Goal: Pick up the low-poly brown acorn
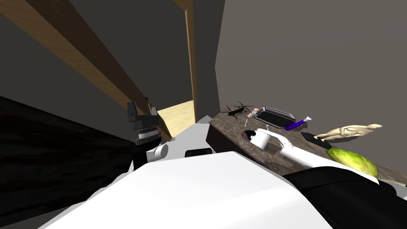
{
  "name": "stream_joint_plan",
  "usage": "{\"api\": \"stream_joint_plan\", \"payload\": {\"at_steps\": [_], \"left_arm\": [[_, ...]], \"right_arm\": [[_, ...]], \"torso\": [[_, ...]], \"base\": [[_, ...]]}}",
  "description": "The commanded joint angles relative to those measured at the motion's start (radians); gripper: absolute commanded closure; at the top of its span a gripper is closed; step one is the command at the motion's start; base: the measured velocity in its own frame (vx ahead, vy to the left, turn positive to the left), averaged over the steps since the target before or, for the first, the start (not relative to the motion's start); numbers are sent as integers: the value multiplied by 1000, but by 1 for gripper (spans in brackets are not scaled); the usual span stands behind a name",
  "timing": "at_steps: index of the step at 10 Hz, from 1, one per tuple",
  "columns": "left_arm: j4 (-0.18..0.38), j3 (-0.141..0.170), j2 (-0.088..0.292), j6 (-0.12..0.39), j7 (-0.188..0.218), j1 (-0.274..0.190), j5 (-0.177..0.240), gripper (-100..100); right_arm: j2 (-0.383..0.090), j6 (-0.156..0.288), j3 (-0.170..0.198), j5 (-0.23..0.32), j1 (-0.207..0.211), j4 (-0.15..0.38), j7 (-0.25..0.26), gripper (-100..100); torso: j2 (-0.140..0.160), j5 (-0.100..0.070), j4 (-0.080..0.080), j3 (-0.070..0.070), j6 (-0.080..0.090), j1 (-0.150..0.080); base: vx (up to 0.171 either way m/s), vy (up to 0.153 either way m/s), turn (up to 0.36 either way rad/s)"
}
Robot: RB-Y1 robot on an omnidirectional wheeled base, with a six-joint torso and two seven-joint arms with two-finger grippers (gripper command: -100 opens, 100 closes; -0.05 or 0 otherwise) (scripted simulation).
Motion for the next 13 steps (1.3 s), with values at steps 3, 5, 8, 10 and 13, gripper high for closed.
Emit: {"api": "stream_joint_plan", "payload": {"at_steps": [3, 5, 8, 10, 13], "left_arm": [[0, 0, 0, 0, 0, 0, 0, 0], [0, 0, 0, 0, 0, 0, 0, 0], [0, 0, 0, 0, 0, 0, 0, 0], [0, 0, 0, 0, 0, 0, 0, 0], [0, 0, 0, 0, 0, 0, 0, 0]], "right_arm": [[94, 84, -34, 28, -27, -48, 100, 100], [144, 127, -60, 41, -43, -84, 156, 100], [211, 189, -86, 54, -58, -119, 234, 100], [263, 233, -113, 67, -73, -155, 288, 100], [267, 237, -108, 64, -77, -148, 305, 0]], "torso": [[1, 0, 0, 0, -1, 1], [1, 0, 0, 0, -1, 1], [1, 1, 0, 0, -1, 2], [1, 1, 0, 0, -1, 2], [2, 1, 0, 1, -1, 3]], "base": [[28, -21, -87], [36, -24, -141], [26, -23, -82], [41, -25, -155], [16, -10, -28]]}}
